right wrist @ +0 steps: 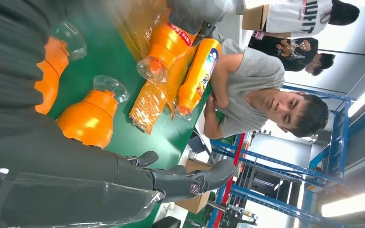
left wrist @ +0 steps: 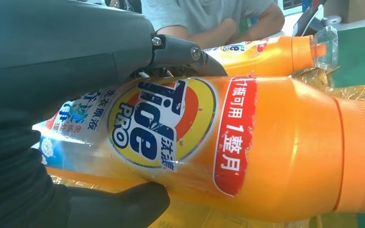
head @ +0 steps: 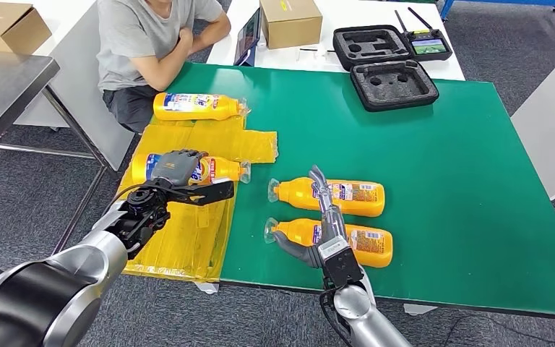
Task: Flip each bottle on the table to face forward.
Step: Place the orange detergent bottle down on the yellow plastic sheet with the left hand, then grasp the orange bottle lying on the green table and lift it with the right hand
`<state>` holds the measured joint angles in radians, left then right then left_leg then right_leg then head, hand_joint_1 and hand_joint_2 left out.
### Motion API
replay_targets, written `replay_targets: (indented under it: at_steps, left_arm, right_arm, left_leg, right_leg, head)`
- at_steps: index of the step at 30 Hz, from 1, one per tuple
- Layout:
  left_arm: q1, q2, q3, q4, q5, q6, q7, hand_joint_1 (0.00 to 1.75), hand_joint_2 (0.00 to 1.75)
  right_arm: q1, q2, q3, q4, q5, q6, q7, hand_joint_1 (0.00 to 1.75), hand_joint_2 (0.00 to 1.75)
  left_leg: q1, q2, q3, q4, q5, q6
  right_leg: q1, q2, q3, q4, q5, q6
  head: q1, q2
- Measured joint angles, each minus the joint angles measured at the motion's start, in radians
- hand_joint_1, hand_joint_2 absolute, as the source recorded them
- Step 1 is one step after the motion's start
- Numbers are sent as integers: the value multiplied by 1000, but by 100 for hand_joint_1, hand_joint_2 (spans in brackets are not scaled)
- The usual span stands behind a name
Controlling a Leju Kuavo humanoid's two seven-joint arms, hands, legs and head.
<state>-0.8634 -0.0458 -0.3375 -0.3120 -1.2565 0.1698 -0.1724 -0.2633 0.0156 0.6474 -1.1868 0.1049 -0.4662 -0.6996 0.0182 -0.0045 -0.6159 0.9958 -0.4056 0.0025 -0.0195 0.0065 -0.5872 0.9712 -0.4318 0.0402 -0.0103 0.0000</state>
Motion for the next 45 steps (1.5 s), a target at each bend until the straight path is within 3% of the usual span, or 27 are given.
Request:
replay_targets:
  at_steps: [4,5,9,10,31,40,45]
  left_arm:
    - [0,0,5,2,6,-8,4,160,175]
    - [0,0,5,4,9,-13,2,150,175]
    - [3,0,8,9,13,-28,-9,6,175]
    - [5,0,8,9,10,-28,-10,0,175]
    - [8,-7,8,8,-23,12,-7,0,175]
    - [8,-42,26,-25,41,133,-78,0,175]
    - [33,-62,46,-73,110,155,-200,0,175]
  right_arm:
    - [0,-1,0,0,-2,0,0,0,175]
    - [0,-1,0,0,-3,0,0,0,175]
    - [0,-4,0,0,-6,-6,0,0,175]
    - [1,-5,0,0,-7,-8,0,0,175]
    - [2,-11,0,0,-9,-17,0,0,175]
    - [6,-12,-9,0,-8,-16,0,0,175]
    - [6,-12,-20,1,-4,-4,0,0,175]
  left_leg:
    - [0,0,0,0,0,0]
    - [0,0,0,0,0,0]
    - [0,0,0,0,0,0]
    - [0,0,0,0,0,0]
    - [0,0,0,0,0,0]
    - [0,0,0,0,0,0]
    - [0,0,0,0,0,0]
  right_leg:
    - [0,0,0,0,0,0]
    - [0,0,0,0,0,0]
    - [0,0,0,0,0,0]
    - [0,0,0,0,0,0]
    - [0,0,0,0,0,0]
    - [0,0,0,0,0,0]
    - [0,0,0,0,0,0]
  head:
    - [0,0]
    - [0,0]
    - [0,0]
    - [0,0]
    - [0,0]
    - [0,0]
    - [0,0]
